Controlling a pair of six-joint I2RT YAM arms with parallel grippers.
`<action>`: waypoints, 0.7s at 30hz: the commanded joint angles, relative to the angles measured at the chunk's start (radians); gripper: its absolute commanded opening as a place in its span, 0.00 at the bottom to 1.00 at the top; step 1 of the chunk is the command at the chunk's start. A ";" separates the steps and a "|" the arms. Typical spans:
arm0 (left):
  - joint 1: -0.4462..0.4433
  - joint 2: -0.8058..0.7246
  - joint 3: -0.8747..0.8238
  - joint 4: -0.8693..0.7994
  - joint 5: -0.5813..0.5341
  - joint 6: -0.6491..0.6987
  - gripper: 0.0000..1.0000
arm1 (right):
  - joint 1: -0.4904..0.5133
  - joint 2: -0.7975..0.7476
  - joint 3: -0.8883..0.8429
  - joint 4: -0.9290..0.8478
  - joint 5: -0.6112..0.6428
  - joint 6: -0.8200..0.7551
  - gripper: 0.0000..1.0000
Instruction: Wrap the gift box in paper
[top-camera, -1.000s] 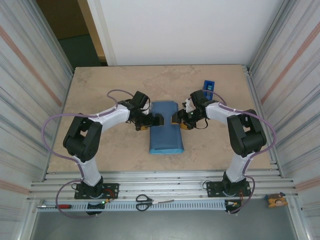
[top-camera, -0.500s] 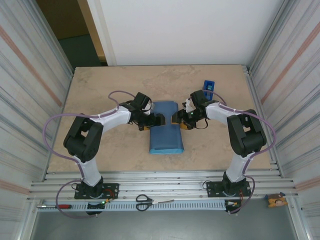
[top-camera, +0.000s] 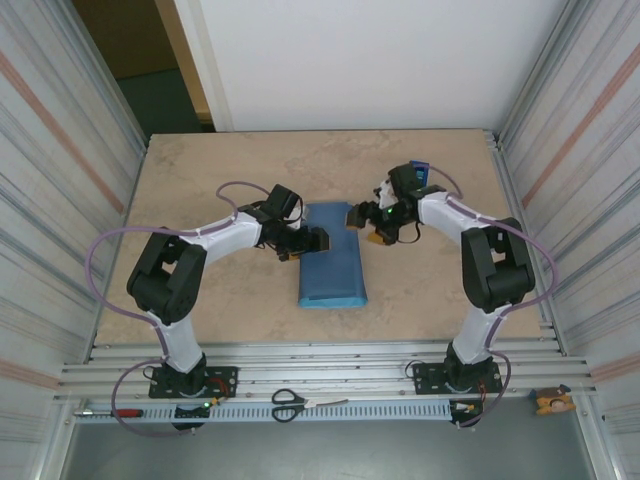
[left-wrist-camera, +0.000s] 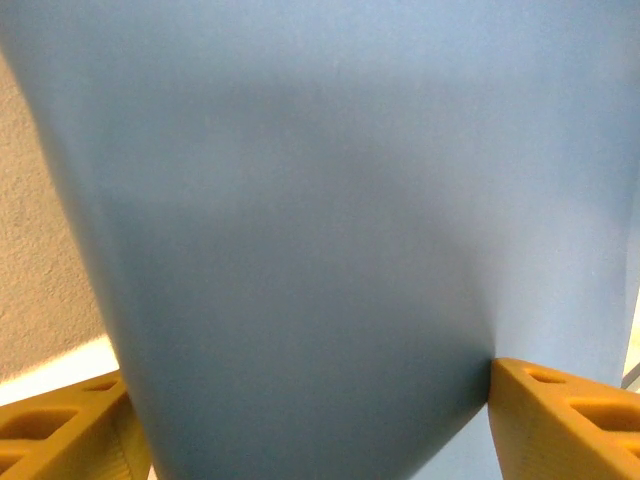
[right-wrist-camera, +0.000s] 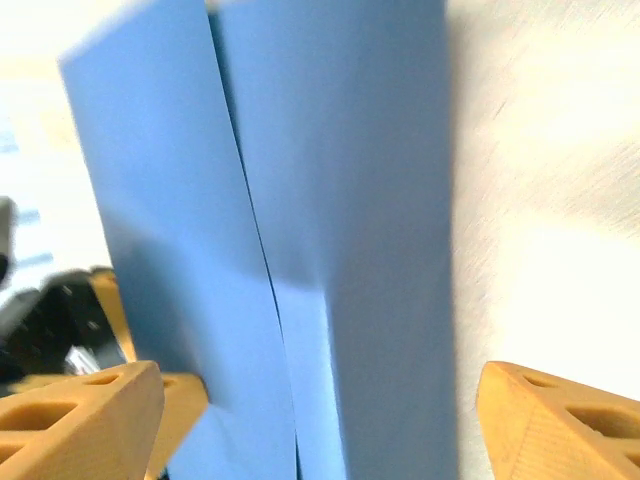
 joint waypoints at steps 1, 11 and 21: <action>-0.037 0.075 -0.037 -0.077 -0.061 0.036 0.81 | -0.094 -0.062 0.039 -0.047 0.061 -0.015 0.78; -0.038 0.083 -0.034 -0.080 -0.061 0.042 0.80 | -0.349 0.007 0.135 -0.031 0.034 -0.023 0.45; -0.038 0.093 -0.029 -0.078 -0.054 0.045 0.80 | -0.419 0.153 0.260 -0.037 0.035 -0.008 0.30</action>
